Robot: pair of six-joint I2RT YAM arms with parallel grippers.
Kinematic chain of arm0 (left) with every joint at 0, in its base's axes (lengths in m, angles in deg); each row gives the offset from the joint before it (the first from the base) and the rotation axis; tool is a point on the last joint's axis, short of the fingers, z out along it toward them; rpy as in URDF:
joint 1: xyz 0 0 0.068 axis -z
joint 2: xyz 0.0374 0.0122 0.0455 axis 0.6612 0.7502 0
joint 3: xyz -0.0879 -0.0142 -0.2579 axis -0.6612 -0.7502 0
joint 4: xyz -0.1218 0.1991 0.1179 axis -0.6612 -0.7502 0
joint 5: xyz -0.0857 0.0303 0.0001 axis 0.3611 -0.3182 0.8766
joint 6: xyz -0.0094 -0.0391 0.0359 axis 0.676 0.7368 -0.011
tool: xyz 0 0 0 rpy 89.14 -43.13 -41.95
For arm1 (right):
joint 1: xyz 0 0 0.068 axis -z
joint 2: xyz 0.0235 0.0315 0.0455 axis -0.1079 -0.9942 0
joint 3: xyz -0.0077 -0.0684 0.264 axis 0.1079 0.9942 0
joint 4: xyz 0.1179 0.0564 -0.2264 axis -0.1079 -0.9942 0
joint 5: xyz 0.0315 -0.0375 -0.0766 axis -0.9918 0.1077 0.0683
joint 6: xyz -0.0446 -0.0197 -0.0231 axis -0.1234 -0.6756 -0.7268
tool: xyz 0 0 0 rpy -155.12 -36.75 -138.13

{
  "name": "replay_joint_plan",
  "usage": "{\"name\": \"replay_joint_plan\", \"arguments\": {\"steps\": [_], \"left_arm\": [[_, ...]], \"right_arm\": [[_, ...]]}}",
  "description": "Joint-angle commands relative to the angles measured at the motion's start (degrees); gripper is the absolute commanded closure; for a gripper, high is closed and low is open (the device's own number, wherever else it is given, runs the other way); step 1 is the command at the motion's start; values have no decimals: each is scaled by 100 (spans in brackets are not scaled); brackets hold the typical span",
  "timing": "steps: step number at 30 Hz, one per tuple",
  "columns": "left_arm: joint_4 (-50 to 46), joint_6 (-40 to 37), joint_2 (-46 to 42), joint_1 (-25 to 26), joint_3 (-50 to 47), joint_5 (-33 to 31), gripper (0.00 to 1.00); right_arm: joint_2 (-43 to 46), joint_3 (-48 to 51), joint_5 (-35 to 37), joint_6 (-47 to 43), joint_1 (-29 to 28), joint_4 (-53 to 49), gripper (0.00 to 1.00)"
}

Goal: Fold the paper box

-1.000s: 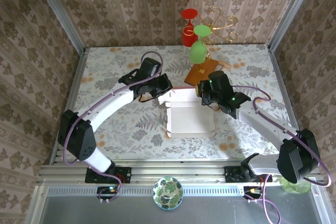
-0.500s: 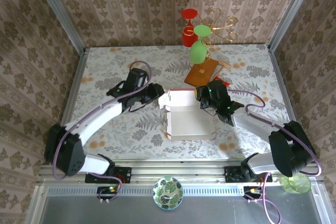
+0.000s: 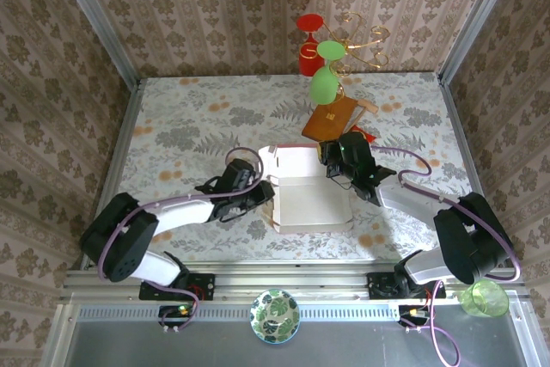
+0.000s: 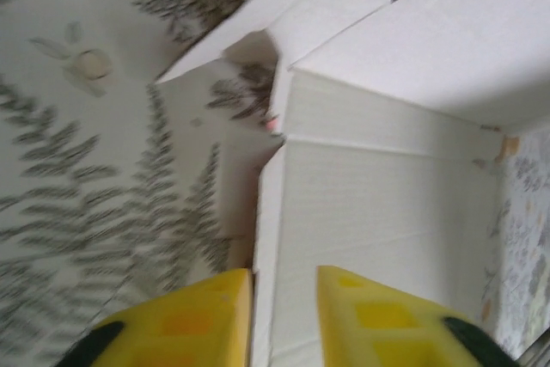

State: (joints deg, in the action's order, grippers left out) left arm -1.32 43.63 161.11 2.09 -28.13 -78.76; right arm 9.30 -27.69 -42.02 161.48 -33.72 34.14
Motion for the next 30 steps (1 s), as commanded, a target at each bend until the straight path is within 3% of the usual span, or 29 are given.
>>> {"name": "replay_joint_plan", "arguments": {"steps": [1,4,10,16,19,22,25,30], "left_arm": [[1273,3,232,128,-72,-745,67],[1405,-78,444,152,-42,-954,66],[259,-367,386,207,345,-1327,62],[-185,-1198,-885,313,218,-1553,58],[-989,-1700,-1875,-214,70,-1675,62],[-1085,-1900,-2432,-1249,-319,-1215,72],[-602,-2505,-2045,-2176,-378,-138,84],[-112,-3904,-476,-2306,89,946,88]], "right_arm": [[-33,20,112,-120,19,-110,100],[-22,28,92,-132,18,-122,100],[30,-10,81,-153,37,-229,100],[21,-11,46,-199,98,-176,100],[44,24,0,-339,124,-51,100],[48,80,-52,-640,142,209,100],[-15,167,-227,-882,173,577,100],[-164,356,-347,-1036,178,1108,100]]}}
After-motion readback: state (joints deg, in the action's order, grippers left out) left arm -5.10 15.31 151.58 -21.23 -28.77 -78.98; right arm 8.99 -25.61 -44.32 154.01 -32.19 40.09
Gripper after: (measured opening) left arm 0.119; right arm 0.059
